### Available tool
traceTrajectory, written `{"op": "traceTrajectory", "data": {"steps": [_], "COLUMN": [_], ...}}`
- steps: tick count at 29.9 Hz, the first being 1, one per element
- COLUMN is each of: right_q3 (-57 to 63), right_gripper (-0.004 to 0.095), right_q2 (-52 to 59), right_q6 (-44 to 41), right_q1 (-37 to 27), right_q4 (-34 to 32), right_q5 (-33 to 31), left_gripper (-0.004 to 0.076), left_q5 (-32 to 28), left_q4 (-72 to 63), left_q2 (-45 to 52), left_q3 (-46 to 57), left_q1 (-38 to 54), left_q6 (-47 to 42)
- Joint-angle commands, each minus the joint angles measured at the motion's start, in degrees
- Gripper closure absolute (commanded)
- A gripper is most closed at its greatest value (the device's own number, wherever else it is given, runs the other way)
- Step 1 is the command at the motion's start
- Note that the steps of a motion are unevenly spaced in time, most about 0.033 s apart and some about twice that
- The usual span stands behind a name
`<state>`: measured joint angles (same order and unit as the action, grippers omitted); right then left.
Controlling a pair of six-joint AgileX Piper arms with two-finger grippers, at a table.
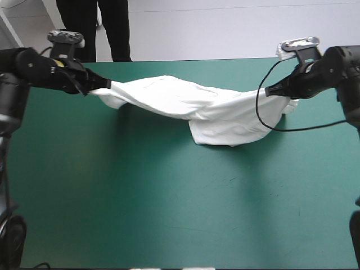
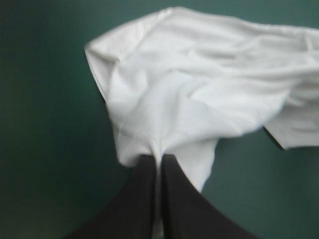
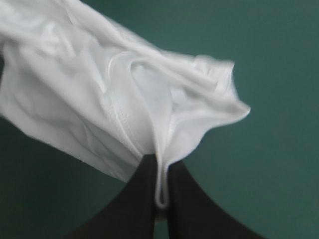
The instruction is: Fold the cloth
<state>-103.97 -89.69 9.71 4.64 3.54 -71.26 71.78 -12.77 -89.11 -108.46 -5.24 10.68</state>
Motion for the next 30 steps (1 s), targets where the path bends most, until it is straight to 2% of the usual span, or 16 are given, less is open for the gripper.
{"op": "traceTrajectory", "data": {"steps": [1,6,13,16,21,30], "right_q3": [-1.8,-1.9,-1.9,-1.9,-1.9,-1.9], "right_gripper": [0.0915,0.0915,0.0915,0.0915,0.0915,0.0921], "right_q2": [11.8,24.2,39.1,42.6,42.0,27.5], "right_q6": [-0.8,-1.0,-2.8,-3.2,-3.8,-3.1], "right_q1": [-0.2,-0.2,3.3,3.3,3.3,3.3], "right_q4": [-3.5,-3.5,-3.5,-4.4,-5.1,-5.3], "right_q5": [1.0,5.3,5.4,5.4,5.4,5.4], "left_gripper": [0.0746,0.0746,0.0746,0.0746,0.0746,0.0746], "left_q5": [1.9,1.9,1.9,2.0,2.0,1.9], "left_q4": [0.8,2.8,4.6,4.2,3.5,0.2], "left_q2": [12.5,25.5,40.4,43.3,40.5,24.9], "left_q3": [-1.8,-2.3,-2.3,-1.9,-0.6,-0.6], "left_q1": [-0.3,-0.3,-1.3,-1.4,-1.4,-1.5], "left_q6": [0.7,0.7,0.6,-2.8,-3.1,-1.2]}}
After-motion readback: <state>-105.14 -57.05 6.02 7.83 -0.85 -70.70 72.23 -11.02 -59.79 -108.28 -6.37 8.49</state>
